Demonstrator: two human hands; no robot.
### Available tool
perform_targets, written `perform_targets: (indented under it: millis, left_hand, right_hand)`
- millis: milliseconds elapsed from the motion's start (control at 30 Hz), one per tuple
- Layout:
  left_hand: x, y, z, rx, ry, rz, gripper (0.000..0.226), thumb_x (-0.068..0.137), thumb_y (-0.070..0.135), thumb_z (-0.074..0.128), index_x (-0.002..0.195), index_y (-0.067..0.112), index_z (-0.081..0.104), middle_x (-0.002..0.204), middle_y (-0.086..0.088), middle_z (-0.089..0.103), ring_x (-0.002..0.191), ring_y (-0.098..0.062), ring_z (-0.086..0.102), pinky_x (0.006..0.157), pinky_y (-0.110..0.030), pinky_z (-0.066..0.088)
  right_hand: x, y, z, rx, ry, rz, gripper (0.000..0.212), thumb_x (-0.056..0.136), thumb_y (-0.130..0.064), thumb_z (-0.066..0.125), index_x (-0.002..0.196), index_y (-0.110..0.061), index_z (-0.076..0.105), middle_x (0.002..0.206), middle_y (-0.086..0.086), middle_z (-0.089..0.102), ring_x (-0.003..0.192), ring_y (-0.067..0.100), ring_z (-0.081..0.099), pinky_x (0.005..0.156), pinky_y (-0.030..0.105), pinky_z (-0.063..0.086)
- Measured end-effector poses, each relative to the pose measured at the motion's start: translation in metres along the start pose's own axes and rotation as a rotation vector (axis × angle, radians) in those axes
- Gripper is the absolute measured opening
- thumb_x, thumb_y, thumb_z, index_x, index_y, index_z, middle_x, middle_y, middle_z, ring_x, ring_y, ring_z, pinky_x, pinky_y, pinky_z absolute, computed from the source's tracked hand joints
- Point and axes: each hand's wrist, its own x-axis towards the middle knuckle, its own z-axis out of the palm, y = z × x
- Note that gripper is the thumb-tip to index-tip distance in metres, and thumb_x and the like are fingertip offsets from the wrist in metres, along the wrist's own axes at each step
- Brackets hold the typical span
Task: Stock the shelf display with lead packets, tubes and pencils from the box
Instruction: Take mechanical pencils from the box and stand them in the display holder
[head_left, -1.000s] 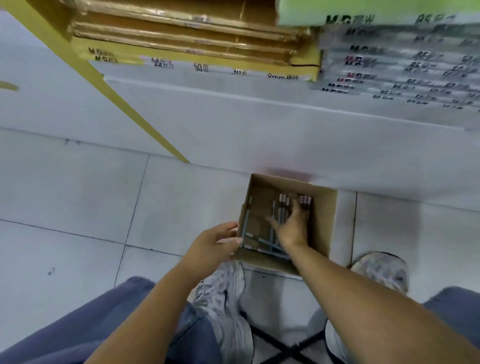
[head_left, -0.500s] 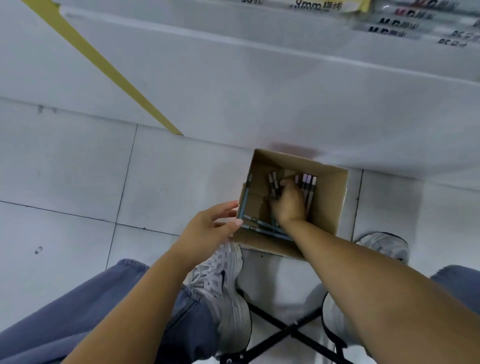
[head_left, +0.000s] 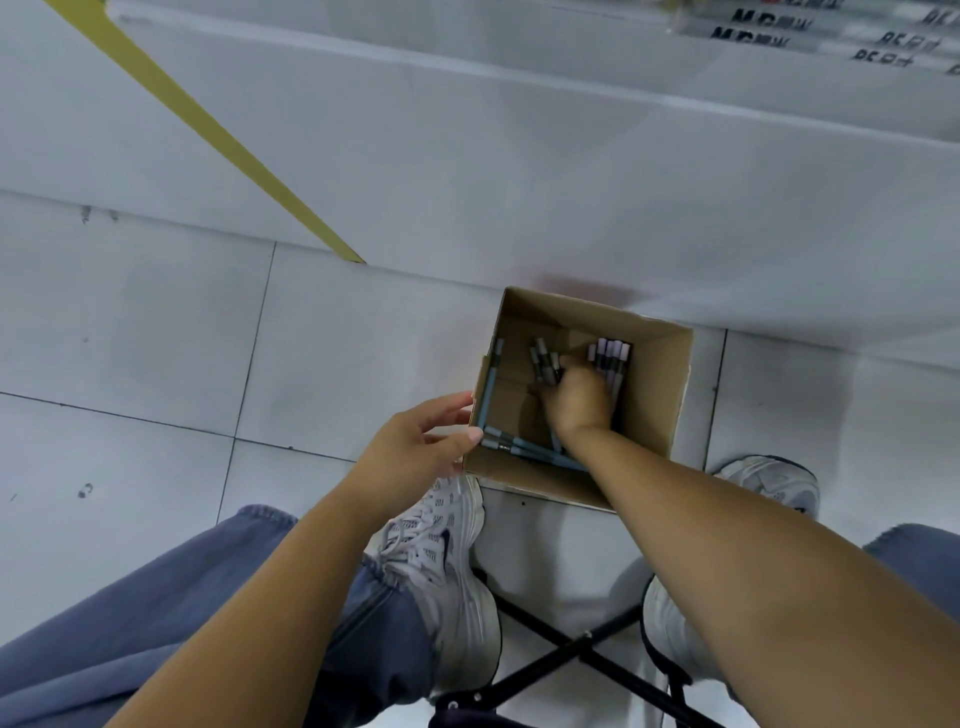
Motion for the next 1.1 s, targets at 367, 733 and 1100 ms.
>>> perform_targets:
  millis: [367, 733, 1100]
  left_hand:
    - [0.002, -0.004, 0.000, 0.001, 0.013, 0.008, 0.045, 0.094, 0.032, 0.066, 0.137, 0.039, 0.055, 0.116, 0.024, 0.063, 0.099, -0.001, 0.067, 0.075, -0.017, 0.057]
    - [0.004, -0.007, -0.002, -0.011, 0.006, 0.005, 0.044, 0.092, 0.030, 0.069, 0.134, 0.038, 0.058, 0.116, 0.023, 0.065, 0.094, 0.001, 0.069, 0.079, -0.022, 0.058]
    - [0.008, -0.009, -0.005, 0.006, -0.024, 0.012, 0.046, 0.091, 0.034, 0.069, 0.136, 0.036, 0.057, 0.117, 0.024, 0.065, 0.094, -0.003, 0.070, 0.081, -0.021, 0.057]
  right_hand:
    - [-0.004, -0.013, -0.005, 0.193, -0.004, 0.013, 0.024, 0.094, -0.017, 0.057, 0.117, -0.008, 0.058, 0.110, 0.015, 0.064, 0.103, 0.032, 0.060, 0.079, 0.029, 0.044]
    - [-0.004, -0.035, 0.010, 0.454, -0.307, 0.177, 0.033, 0.096, -0.018, 0.057, 0.129, -0.010, 0.055, 0.123, 0.009, 0.062, 0.106, 0.023, 0.058, 0.084, 0.029, 0.041]
    - [-0.006, -0.034, 0.014, 0.708, -0.374, 0.280, 0.040, 0.089, -0.018, 0.066, 0.127, -0.017, 0.055, 0.101, -0.002, 0.065, 0.079, 0.010, 0.060, 0.060, 0.024, 0.046]
